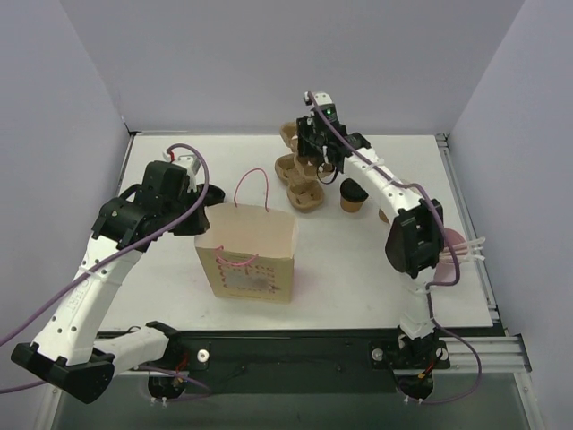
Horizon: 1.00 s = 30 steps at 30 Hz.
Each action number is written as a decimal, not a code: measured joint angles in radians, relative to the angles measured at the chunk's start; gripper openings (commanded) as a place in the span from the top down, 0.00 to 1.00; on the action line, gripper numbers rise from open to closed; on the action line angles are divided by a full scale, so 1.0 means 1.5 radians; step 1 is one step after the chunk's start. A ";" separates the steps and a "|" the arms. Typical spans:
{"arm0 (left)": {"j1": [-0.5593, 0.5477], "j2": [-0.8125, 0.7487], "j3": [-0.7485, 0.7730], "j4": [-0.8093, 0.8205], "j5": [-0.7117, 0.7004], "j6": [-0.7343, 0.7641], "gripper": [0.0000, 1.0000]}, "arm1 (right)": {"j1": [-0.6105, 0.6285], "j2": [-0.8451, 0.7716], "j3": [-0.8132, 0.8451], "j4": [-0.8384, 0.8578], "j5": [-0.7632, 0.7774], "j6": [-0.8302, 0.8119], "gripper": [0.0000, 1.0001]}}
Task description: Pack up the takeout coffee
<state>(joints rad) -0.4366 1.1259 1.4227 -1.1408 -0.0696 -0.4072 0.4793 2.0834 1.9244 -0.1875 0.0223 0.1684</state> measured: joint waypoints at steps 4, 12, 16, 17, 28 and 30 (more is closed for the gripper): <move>0.000 0.000 0.004 0.007 -0.008 -0.005 0.58 | -0.010 -0.083 0.001 -0.009 -0.021 -0.005 0.65; 0.000 -0.004 0.034 0.020 -0.049 -0.017 0.55 | -0.004 -0.246 -0.001 -0.016 -0.128 0.028 0.67; 0.002 -0.013 0.034 0.020 -0.061 -0.025 0.54 | 0.026 -0.312 -0.020 -0.006 -0.179 0.037 0.66; 0.003 -0.015 0.034 0.019 -0.064 -0.028 0.54 | 0.041 -0.327 -0.023 -0.007 -0.190 0.037 0.66; 0.009 -0.048 0.033 -0.007 -0.105 -0.068 0.50 | 0.145 -0.343 -0.054 0.025 -0.357 0.070 0.67; 0.012 -0.050 0.036 -0.023 -0.117 -0.078 0.48 | 0.157 -0.343 -0.078 0.038 -0.378 0.077 0.67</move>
<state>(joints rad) -0.4187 1.0508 1.4765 -1.1751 -0.2451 -0.5243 0.7143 1.5688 1.8076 -0.1303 -0.5442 0.2832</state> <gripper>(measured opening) 0.497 0.363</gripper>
